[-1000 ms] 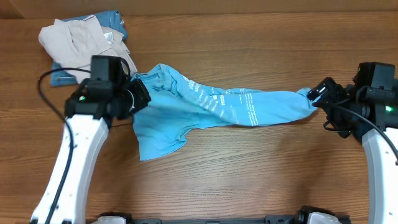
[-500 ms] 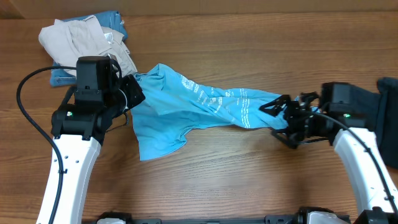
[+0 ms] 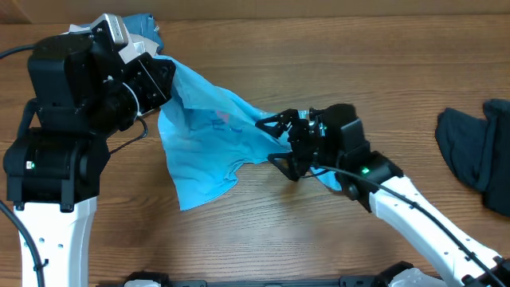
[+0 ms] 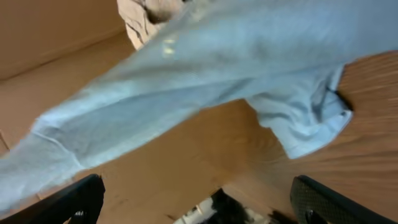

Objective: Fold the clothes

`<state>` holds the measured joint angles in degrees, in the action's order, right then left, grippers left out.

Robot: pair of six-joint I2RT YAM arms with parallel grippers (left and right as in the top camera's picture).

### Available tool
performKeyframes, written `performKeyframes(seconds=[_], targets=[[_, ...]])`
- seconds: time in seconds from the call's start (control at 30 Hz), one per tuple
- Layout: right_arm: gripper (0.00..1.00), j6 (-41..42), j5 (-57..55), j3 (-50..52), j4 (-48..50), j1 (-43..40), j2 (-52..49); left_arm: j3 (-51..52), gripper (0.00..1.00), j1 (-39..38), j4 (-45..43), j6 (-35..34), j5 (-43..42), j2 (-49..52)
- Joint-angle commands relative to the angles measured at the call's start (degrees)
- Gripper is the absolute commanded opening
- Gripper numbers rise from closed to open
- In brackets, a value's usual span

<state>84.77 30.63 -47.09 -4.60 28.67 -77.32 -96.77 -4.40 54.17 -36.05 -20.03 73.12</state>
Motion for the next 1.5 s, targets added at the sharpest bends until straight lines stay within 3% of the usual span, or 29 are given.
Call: performKeyframes(seconds=[0.0,0.1,0.33,0.5,0.73,0.83,0.9,1.23,1.47], targets=[[1.0,10.14,-8.96,-0.17,3.78,3.34,-0.15,-1.77,0.04,0.2,-0.24,-0.37,-2.99,-0.72],[1.0,17.09,-12.33,-0.17,9.18,7.61,-5.4,-1.77,0.04,0.2,-0.2,-0.37,-3.87,-1.68],[0.99,20.31,-20.24,-0.17,13.46,8.09,-9.62,-1.77,0.04,0.22,1.99,0.07,-1.51,-4.22],[0.83,23.96,-23.8,-0.17,13.4,8.09,-10.1,-1.77,0.04,0.2,3.45,-0.17,-4.9,-4.5],[0.49,25.86,-24.17,-0.17,13.86,8.07,-15.04,-1.77,0.04,0.22,4.35,-0.17,-6.84,-8.68],[0.27,25.86,-24.2,-0.17,12.35,7.56,-16.17,-1.77,0.04,0.22,4.61,-0.17,-6.84,-11.63],[0.22,25.79,-24.61,-0.17,9.55,6.62,-16.22,-1.77,0.04,0.22,5.38,-0.09,-6.32,-13.84],[0.1,12.5,-20.17,-0.17,-3.78,-5.55,-15.82,-1.77,0.04,0.22,9.11,0.33,0.61,-16.79],[0.09,1.49,-13.31,-0.2,-6.36,-17.77,-15.65,-1.77,0.04,0.22,10.14,0.55,3.13,-16.79]])
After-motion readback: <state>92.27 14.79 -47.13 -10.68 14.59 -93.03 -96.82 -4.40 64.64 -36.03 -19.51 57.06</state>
